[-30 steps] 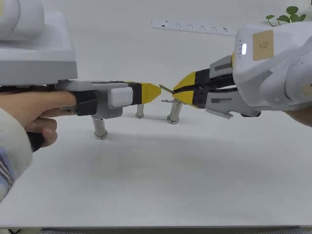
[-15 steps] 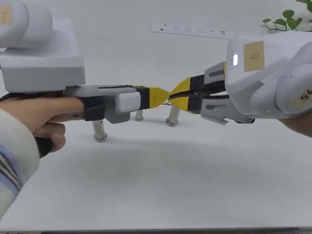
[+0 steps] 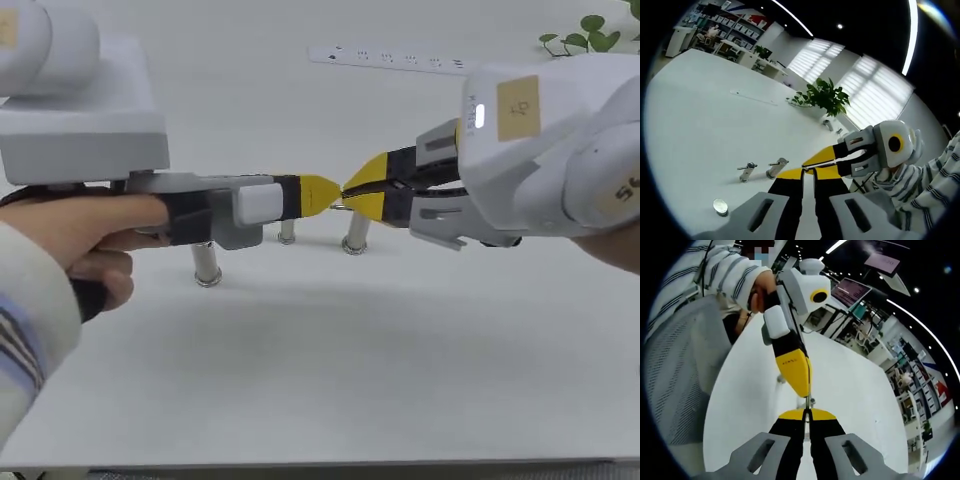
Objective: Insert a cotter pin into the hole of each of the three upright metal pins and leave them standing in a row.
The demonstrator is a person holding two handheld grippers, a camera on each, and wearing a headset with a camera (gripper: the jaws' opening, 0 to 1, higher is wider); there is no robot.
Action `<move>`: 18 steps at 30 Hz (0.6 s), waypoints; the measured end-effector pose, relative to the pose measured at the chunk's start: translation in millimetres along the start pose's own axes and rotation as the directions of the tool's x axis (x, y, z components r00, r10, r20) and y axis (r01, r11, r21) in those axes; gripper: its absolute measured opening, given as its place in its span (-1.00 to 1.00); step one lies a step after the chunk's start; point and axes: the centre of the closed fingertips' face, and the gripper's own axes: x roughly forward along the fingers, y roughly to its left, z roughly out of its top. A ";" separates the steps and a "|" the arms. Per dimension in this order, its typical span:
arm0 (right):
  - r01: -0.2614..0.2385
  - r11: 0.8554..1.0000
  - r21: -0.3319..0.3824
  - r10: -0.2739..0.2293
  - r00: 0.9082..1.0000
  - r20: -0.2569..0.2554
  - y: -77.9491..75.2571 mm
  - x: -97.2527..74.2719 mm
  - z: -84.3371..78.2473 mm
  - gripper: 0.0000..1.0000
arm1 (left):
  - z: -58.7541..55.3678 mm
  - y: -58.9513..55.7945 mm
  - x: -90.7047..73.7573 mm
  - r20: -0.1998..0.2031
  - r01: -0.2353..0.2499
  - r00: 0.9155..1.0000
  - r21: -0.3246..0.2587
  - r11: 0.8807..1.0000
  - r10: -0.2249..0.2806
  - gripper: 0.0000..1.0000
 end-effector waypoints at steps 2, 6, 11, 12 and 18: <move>0.000 1.000 -0.001 0.000 1.000 0.000 -0.1 -0.6 0.4 -0.94 | 0.2 0.8 -0.1 0.001 -0.005 1.000 -0.006 1.000 0.005 -0.94; 0.000 1.000 -0.004 0.000 1.000 -0.003 0.2 -0.7 0.0 -0.94 | -0.7 0.8 0.5 -0.003 -0.004 1.000 -0.027 1.000 0.004 -0.96; 0.002 1.000 -0.007 -0.002 1.000 -0.005 0.4 -1.0 0.0 -0.94 | 0.6 3.0 0.3 -0.006 0.002 1.000 -0.041 0.999 -0.002 -0.96; 0.002 1.000 -0.007 -0.002 1.000 -0.004 0.4 -1.2 0.3 -0.94 | 1.0 3.2 0.0 -0.004 0.005 1.000 -0.051 0.999 -0.005 -0.96; 0.003 1.000 -0.012 -0.003 1.000 0.001 -0.2 -2.0 2.7 -0.94 | 2.5 5.9 -1.5 -0.003 0.004 1.000 -0.116 0.993 -0.005 -0.98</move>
